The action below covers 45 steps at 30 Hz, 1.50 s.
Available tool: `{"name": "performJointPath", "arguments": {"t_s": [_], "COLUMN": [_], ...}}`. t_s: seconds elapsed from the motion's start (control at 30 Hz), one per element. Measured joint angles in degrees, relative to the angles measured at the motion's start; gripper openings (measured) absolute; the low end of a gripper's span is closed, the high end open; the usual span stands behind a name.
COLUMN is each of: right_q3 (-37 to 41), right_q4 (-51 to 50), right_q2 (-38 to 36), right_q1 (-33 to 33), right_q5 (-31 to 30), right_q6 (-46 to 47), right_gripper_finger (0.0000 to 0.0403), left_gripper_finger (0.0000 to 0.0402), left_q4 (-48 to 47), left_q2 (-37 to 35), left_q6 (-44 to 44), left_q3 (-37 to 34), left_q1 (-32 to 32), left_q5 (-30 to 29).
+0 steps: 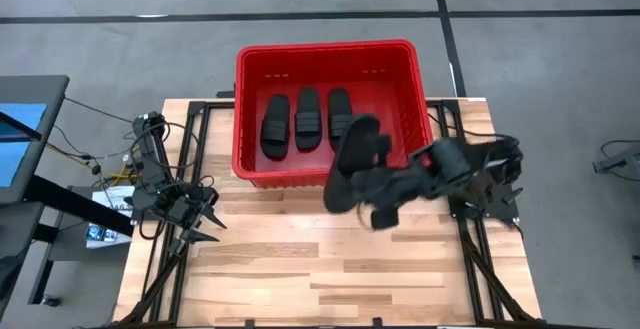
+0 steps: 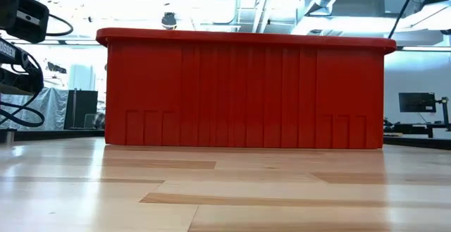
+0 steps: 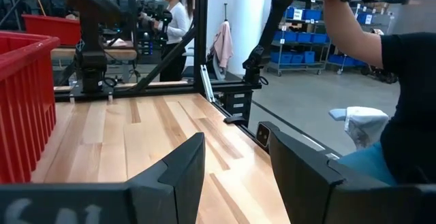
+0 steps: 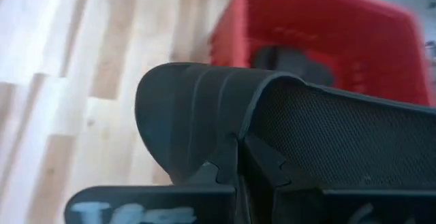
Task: Pick and place slides into bin
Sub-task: Put the slide into the bin
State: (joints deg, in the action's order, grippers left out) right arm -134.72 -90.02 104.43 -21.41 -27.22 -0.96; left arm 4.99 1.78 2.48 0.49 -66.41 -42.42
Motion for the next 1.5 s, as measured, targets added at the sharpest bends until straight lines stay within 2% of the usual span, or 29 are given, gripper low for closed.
{"name": "performJointPath", "arguments": {"t_s": [0.23, 0.4, 0.6, 0.73, 0.87, 1.03, 1.3, 1.5], "right_q3": [2.7, 14.2, 34.7, 43.5, 44.9, 45.0, 44.9, 44.9], "right_q4": [0.0, 2.4, 20.4, 26.7, 27.6, 27.3, 22.2, 19.1], "right_q2": [-8.5, -17.3, -30.3, -34.6, -33.9, -29.5, -21.5, -17.9], "right_q1": [7.5, 16.3, 29.3, 39.3, 48.2, 55.0, 61.3, 64.7], "right_q5": [-1.7, -0.7, 11.9, 20.7, 30.0, 38.9, 43.4, 43.9], "right_q6": [-5.5, -9.5, -21.3, -28.0, -32.6, -38.3, -44.8, -46.2], "right_gripper_finger": [0.0, 0.0, 0.0, 0.0, 0.0, 0.0, 0.0, 0.0], "left_gripper_finger": [0.0156, 0.0156, 0.0156, 0.0156, 0.0156, 0.0156, 0.0156, 0.0156], "left_q4": [0.0, 0.0, 0.0, 0.0, 0.0, 0.0, 0.0, 0.0], "left_q2": [0.0, 0.0, 0.0, 0.0, 0.0, 0.0, 0.0, 0.0], "left_q6": [-0.4, 0.0, -0.4, -0.1, -0.7, 0.0, -0.2, -0.3], "left_q3": [0.0, 0.0, 0.0, 0.0, 0.0, 0.0, 0.0, 0.0], "left_q1": [0.0, 0.0, 0.0, 0.0, 0.0, 0.0, 0.0, 0.0], "left_q5": [0.0, 0.0, 0.0, 0.0, -0.1, 0.0, 0.0, -0.1]}}
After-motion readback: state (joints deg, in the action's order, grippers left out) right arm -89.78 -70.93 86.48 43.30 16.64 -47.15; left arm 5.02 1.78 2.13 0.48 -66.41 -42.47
